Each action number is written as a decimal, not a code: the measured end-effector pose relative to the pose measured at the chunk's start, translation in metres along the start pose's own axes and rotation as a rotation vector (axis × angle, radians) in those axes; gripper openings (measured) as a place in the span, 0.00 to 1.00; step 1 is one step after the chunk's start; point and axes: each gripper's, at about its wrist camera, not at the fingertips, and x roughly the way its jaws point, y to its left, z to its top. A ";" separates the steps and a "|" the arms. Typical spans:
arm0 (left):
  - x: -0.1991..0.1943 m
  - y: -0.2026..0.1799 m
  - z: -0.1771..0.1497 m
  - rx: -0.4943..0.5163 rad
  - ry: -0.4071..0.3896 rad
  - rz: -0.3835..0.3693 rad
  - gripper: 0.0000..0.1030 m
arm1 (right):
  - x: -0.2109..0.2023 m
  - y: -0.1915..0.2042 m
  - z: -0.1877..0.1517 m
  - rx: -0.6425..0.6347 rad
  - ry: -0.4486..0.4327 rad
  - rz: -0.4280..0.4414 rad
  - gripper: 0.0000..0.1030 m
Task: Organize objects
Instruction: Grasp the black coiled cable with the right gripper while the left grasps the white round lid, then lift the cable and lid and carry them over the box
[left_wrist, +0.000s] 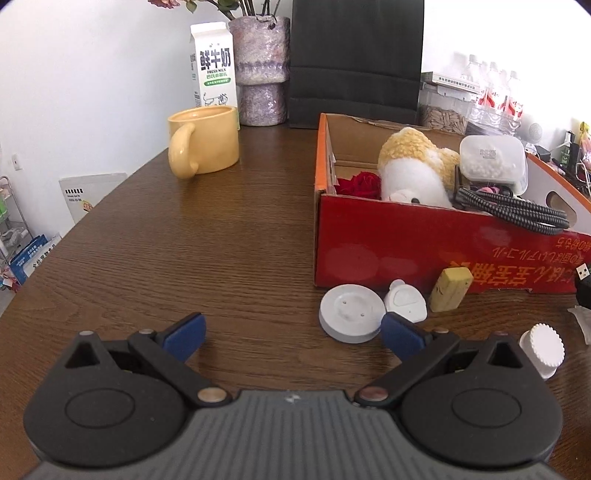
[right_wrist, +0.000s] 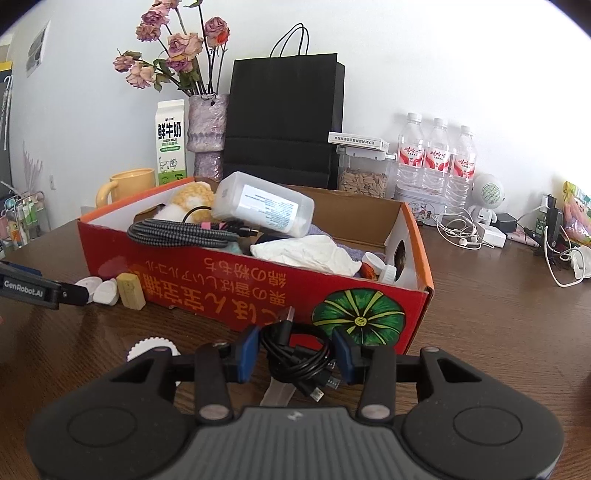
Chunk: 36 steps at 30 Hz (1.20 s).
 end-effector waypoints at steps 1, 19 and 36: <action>0.002 -0.001 0.000 0.003 0.005 -0.004 1.00 | 0.000 0.000 0.000 0.000 0.000 0.000 0.41; -0.001 -0.022 0.000 0.056 -0.064 -0.077 0.39 | -0.003 0.001 0.000 -0.006 -0.010 0.000 0.41; -0.030 -0.011 -0.012 -0.049 -0.172 -0.030 0.39 | -0.022 0.001 -0.003 -0.007 -0.117 -0.015 0.41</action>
